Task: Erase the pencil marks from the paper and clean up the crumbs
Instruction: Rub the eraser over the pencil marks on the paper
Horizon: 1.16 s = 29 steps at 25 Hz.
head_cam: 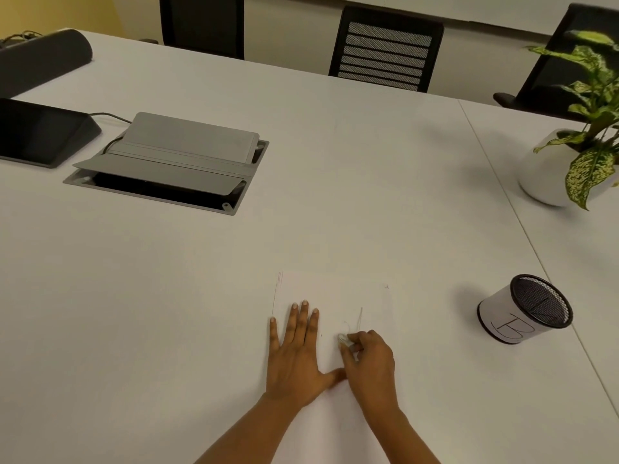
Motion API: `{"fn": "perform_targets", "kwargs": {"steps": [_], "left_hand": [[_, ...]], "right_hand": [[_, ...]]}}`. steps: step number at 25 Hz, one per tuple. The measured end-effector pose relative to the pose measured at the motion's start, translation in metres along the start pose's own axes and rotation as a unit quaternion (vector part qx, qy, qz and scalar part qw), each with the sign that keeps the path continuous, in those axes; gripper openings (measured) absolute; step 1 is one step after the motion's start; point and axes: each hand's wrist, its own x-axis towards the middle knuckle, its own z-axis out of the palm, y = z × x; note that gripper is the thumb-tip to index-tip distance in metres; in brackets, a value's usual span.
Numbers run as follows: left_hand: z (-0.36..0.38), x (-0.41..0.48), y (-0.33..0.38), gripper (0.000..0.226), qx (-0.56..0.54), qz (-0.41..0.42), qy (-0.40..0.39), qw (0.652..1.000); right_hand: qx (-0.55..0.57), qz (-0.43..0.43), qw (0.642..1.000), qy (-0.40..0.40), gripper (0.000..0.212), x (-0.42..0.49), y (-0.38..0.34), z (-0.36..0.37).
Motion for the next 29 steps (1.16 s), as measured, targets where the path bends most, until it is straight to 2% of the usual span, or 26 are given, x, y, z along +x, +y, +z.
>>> {"fn": "perform_targets", "kwargs": {"steps": [4,8,15,21,23,29], "left_hand": [[0.003,-0.003,-0.002,0.097,0.018,0.011,0.05,0.999],[0.005,-0.003,-0.003,0.1,0.025,0.011,0.058,0.998],[0.006,-0.002,-0.002,0.117,0.033,0.007,0.054,0.998],[0.008,-0.002,-0.003,0.104,0.029,0.011,0.062,0.998],[0.008,-0.001,-0.003,0.107,0.029,0.009,0.061,0.998],[0.01,-0.001,-0.002,0.117,0.029,0.004,0.077,0.997]], "right_hand": [[-0.009,-0.034,0.999,-0.04,0.011,-0.01,0.001,-0.001],[-0.044,-0.095,0.992,-0.075,0.014,-0.015,0.001,-0.004],[-0.077,-0.056,0.995,-0.009,0.013,0.036,0.003,-0.012],[-0.06,-0.12,0.988,-0.071,0.014,-0.009,0.001,-0.006],[-0.074,-0.132,0.986,-0.076,0.015,-0.003,0.001,-0.007],[-0.105,-0.093,0.99,-0.029,0.015,0.038,-0.006,-0.005]]}}
